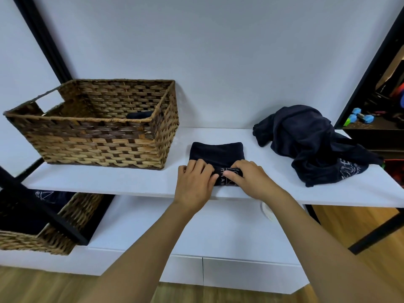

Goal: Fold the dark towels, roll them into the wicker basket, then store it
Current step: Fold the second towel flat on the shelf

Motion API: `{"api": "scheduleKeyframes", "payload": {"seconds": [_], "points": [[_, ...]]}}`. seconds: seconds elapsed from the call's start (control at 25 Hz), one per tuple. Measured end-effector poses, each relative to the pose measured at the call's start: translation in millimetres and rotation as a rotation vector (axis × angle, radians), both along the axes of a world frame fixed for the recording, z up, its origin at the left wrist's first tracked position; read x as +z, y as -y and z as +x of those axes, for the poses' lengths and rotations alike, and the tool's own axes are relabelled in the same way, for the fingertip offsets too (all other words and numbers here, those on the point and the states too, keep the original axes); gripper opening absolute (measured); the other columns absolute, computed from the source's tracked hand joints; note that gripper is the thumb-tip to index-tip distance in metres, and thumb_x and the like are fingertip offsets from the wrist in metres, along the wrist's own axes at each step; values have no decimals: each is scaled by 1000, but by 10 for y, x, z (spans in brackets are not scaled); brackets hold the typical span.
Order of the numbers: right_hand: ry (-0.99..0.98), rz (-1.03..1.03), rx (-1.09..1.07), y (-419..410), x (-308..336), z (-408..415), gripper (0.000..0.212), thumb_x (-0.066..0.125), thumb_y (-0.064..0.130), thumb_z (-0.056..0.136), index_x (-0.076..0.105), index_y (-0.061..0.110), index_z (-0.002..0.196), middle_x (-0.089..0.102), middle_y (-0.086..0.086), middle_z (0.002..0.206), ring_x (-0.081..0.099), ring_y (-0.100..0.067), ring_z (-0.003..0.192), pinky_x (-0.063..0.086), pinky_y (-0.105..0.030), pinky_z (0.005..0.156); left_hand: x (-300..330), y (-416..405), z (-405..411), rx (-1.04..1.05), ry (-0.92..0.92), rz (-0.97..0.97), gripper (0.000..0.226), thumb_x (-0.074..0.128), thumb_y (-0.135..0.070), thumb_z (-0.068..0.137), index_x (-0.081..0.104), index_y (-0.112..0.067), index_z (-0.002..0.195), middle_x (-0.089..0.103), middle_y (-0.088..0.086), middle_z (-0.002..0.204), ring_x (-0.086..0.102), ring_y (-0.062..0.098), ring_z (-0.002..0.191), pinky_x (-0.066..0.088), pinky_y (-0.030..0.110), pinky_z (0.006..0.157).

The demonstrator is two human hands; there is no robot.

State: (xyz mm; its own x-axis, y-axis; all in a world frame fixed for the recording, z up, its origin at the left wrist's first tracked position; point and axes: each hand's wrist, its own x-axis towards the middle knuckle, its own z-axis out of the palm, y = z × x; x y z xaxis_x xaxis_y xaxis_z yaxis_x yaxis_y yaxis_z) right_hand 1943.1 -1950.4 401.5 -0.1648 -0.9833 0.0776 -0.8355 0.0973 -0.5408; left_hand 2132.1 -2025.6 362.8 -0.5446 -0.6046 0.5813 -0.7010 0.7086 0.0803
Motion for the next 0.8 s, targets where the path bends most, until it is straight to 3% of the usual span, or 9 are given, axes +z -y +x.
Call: {"api": "scheduleKeyframes", "payload": {"seconds": [0.16, 0.24, 0.36, 0.44, 0.56, 0.68, 0.8], "points": [[317, 78, -44, 40, 50, -36, 35, 57, 55, 95, 65, 23, 86, 65, 2, 80, 57, -13, 71, 48, -31, 70, 23, 14, -54, 27, -8, -40, 40, 37, -38, 104, 64, -17, 85, 58, -1, 82, 50, 23, 78, 39, 37, 66], [209, 7, -84, 15, -20, 10, 39, 46, 54, 99, 60, 22, 83, 60, 2, 80, 54, -17, 73, 46, -33, 70, 71, 57, -119, 30, -22, -42, 47, 39, -38, 105, 64, -15, 72, 57, 0, 68, 51, 24, 67, 39, 37, 60], [-279, -260, -137, -59, -232, 104, 36, 33, 45, 102, 59, 20, 96, 53, 3, 97, 47, -22, 84, 43, -36, 76, 240, 118, -179, 39, 9, 97, 54, 36, -40, 105, 52, -16, 59, 52, 1, 58, 50, 24, 58, 33, 32, 52], [-475, -387, -169, -77, -309, 117, 38, 33, 41, 100, 62, 17, 99, 56, 0, 98, 46, -24, 82, 43, -38, 72, 366, 185, -246, 62, 66, 266, 55, 30, -43, 107, 46, -17, 62, 53, 0, 62, 52, 24, 63, 36, 34, 56], [-461, -412, -167, 38, -245, 120, 42, 34, 40, 100, 62, 14, 84, 55, -2, 82, 48, -26, 72, 39, -36, 62, 452, 310, -280, 109, 60, 433, 58, 29, -46, 108, 44, -18, 60, 52, 0, 60, 52, 25, 60, 39, 35, 60], [-394, -271, -175, 108, -92, 135, 42, 33, 39, 105, 49, 15, 74, 49, 1, 74, 47, -23, 66, 33, -32, 57, 442, 299, -266, 98, 84, 492, 56, 28, -45, 108, 44, -18, 62, 51, -1, 61, 53, 25, 65, 38, 36, 63], [-250, -57, -185, 143, 35, 78, 46, 32, 42, 107, 44, 17, 70, 51, 2, 72, 49, -22, 66, 34, -34, 57, 303, 172, -231, 108, 77, 290, 53, 26, -41, 108, 62, -17, 78, 58, -1, 84, 53, 24, 85, 39, 39, 75]]}}
